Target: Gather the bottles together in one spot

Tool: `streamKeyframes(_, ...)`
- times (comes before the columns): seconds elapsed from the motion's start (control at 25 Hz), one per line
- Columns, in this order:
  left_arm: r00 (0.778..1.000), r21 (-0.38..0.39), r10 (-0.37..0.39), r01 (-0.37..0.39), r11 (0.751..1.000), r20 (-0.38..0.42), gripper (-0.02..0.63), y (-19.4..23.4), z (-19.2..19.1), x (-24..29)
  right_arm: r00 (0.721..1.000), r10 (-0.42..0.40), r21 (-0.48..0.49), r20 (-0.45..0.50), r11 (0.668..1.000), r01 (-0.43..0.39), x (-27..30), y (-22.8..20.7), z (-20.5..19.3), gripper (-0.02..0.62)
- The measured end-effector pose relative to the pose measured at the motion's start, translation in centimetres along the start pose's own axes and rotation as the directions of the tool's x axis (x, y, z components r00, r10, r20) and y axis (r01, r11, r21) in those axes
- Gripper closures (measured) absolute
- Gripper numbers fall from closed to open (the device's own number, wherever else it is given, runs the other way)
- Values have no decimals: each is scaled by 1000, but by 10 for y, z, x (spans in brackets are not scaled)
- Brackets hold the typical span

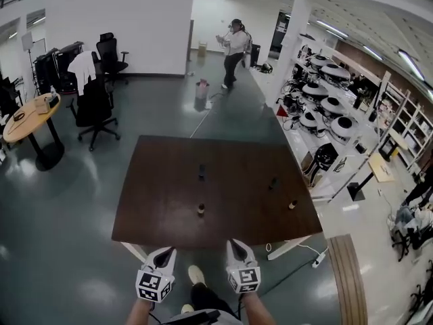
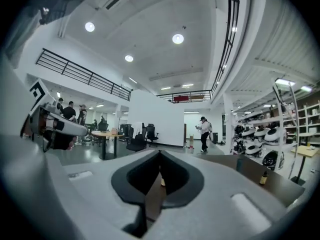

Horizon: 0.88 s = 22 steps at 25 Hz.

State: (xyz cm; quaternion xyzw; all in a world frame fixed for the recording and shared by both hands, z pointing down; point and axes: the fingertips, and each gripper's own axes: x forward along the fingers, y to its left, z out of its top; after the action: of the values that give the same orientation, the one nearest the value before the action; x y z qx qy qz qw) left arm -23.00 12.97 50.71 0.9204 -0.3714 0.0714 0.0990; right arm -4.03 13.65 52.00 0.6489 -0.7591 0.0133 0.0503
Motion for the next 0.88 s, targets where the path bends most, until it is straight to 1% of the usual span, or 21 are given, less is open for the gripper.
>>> streamKeyframes(0.2, 997, 27, -80, 79, 996, 17, 606, -38, 5, -7, 996, -74, 38, -44, 996, 76, -46, -8, -7, 594)
streamKeyframes(0.44, 984, 62, -179, 177, 982, 17, 606, -73, 6, 5, 979, -199, 72, -49, 977, 202, -91, -40, -11, 594)
streamKeyframes(0.56, 976, 75, -216, 214, 974, 9, 606, -88, 9, 19, 961, -269, 76, -59, 959, 273, -110, -67, -13, 594)
streamKeyframes(0.68, 969, 66, -247, 247, 967, -14, 606, -103, 7, 47, 943, -326, 88, -73, 939, 332, -120, -103, -21, 594)
streamKeyframes(0.88, 957, 49, -286, 288, 956, -52, 606, -129, -3, 100, 923, -372, 88, -100, 920, 381, -124, -159, -37, 594)
